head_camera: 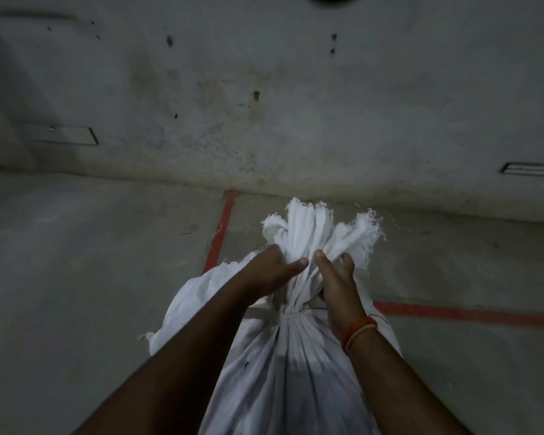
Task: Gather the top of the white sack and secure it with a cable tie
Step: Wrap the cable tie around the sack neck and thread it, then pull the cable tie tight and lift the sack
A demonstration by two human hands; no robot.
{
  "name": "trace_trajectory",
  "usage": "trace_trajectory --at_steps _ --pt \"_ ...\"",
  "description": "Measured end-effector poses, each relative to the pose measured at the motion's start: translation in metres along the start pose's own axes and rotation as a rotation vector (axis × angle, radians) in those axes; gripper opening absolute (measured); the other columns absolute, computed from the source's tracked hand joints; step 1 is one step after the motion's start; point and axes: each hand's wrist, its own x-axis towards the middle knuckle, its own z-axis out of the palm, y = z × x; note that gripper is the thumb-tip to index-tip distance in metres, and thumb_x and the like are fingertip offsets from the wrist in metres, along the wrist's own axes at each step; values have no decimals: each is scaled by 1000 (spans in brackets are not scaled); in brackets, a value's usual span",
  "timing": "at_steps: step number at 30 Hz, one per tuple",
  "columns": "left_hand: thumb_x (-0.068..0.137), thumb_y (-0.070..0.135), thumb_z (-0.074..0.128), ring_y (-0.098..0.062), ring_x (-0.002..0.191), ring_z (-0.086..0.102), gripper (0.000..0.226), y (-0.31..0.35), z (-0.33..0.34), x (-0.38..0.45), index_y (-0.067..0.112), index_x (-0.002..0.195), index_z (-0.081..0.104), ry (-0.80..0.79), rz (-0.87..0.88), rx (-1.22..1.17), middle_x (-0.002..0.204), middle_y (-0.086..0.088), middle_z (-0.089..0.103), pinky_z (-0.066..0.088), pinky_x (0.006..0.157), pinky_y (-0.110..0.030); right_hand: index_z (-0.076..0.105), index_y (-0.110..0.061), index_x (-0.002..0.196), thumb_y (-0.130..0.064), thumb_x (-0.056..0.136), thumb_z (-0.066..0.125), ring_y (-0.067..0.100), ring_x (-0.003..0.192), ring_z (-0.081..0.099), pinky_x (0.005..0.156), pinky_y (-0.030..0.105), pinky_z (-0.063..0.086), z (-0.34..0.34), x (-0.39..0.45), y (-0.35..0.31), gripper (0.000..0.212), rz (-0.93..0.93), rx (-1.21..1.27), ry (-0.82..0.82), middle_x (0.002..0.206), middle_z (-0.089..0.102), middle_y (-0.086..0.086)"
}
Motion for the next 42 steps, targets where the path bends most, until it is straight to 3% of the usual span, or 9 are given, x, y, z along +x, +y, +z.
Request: trace_trajectory --at_steps 3,10,15,18,21,27,30,37,42 --pt "98 30 63 -11 105 71 29 21 -2 6 16 123 63 -33 94 -300 116 -1 73 60 87 -25 22 -34 149 -70 69 66 23 128 55 106 52 46 8 13 -25 99 -55 15 -41 148 50 2" --pt "88 25 65 -12 117 66 65 75 -21 -2 19 147 39 187 262 -372 132 -1 64 58 93 -28 29 -31 150 -48 98 48 15 120 60 101 34 48 27 4 -101 59 -341 -27 -116 137 58 -2" --pt "85 -11 63 13 74 68 27 109 -33 -43 -1 109 69 286 424 -253 81 9 70 50 63 -6 55 -29 129 -42 99 49 13 110 67 97 34 54 18 -26 -126 33 -392 -9 -125 119 70 -3" --pt "83 -12 67 17 84 67 34 117 -33 -65 6 111 72 320 480 -280 91 16 71 52 76 -7 60 -29 124 -51 91 55 12 111 68 100 36 52 17 -47 -140 40 -441 7 -106 120 71 -3" --pt "84 -9 71 -1 107 69 40 125 -34 -79 13 118 69 320 504 -371 106 14 73 56 90 -17 65 -26 125 -56 86 57 10 113 67 104 36 49 16 -62 -153 49 -467 -46 -102 121 72 -5" --pt "88 -17 60 11 78 70 42 134 -37 -99 21 104 68 288 411 -482 92 16 72 53 67 -9 73 -20 78 -48 96 52 15 91 70 87 33 52 10 -83 -180 40 -407 -261 -53 93 77 1" --pt "87 -8 63 0 84 74 35 138 -40 -101 24 99 71 240 331 -581 98 6 76 58 75 -17 75 -12 91 -49 96 52 19 90 69 76 28 48 10 -87 -185 44 -379 -265 -68 94 75 5" --pt "82 40 78 -13 92 75 28 150 -48 -98 23 103 78 369 219 -496 98 4 80 60 87 -37 68 -19 122 -75 81 46 17 114 63 108 41 44 3 -82 -184 72 -283 -236 -227 124 69 4" --pt "63 57 78 -26 81 77 45 139 -61 -82 19 87 79 499 37 -466 84 -3 80 61 83 -52 34 -27 144 -53 87 60 15 118 57 92 29 50 -13 -97 -170 69 -617 -399 -144 136 48 -4"
